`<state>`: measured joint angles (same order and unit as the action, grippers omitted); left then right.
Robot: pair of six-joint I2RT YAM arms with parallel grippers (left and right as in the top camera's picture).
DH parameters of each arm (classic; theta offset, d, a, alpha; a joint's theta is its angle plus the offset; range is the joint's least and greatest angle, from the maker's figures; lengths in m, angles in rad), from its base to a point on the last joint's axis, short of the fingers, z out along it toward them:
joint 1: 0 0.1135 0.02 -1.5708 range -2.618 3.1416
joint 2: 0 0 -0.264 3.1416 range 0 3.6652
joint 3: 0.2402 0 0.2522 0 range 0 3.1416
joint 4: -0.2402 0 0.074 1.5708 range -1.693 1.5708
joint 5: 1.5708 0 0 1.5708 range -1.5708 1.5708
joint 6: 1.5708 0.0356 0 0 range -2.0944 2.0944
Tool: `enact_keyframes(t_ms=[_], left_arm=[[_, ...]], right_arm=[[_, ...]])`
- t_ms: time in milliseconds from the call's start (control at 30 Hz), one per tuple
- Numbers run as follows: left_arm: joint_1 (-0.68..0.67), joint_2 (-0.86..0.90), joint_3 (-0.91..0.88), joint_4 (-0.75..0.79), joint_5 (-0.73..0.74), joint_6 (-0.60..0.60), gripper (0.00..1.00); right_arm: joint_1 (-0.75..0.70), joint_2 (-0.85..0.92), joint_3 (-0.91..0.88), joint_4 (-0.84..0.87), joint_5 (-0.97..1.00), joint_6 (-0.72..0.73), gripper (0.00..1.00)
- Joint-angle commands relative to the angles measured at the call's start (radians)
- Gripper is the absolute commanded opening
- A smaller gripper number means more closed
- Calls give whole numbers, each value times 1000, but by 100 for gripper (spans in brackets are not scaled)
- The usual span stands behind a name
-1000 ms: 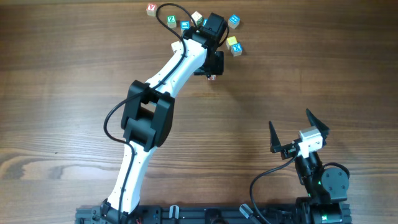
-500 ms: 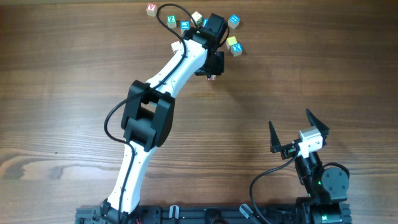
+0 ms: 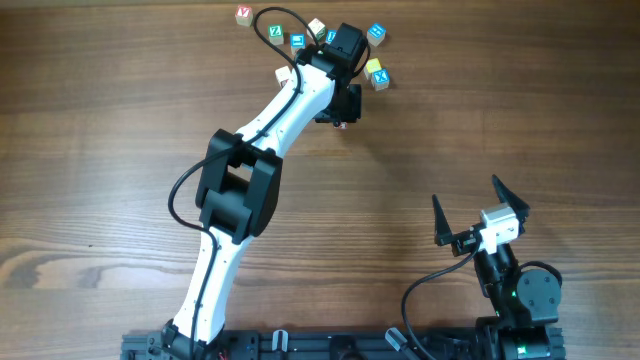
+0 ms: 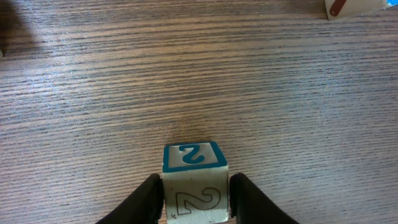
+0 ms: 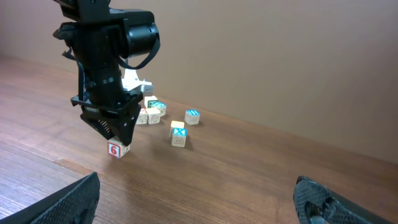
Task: Form a circle
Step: 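Lower and close the left gripper on the '2' block, lift it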
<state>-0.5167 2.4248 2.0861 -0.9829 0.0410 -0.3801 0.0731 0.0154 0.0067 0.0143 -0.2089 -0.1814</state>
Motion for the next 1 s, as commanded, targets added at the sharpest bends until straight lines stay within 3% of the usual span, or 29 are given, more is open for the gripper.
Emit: enact_keyframes(t_ms=[0, 433, 567, 800, 967], left_arm=[[-5, 13, -7, -5, -17, 2, 42], [-5, 13, -7, -24, -18, -8, 33], [-5, 13, -7, -27, -17, -26, 39], [-5, 13, -7, -45, -17, -25, 36], [-5, 13, -7, -26, -17, -25, 47]], right_arm=[[0, -6, -2, 2, -1, -3, 100], [0, -6, -2, 2, -1, -2, 100], [0, -6, -2, 2, -1, -3, 100], [0, -6, -2, 2, -1, -2, 100], [0, -6, -2, 2, -1, -2, 100]])
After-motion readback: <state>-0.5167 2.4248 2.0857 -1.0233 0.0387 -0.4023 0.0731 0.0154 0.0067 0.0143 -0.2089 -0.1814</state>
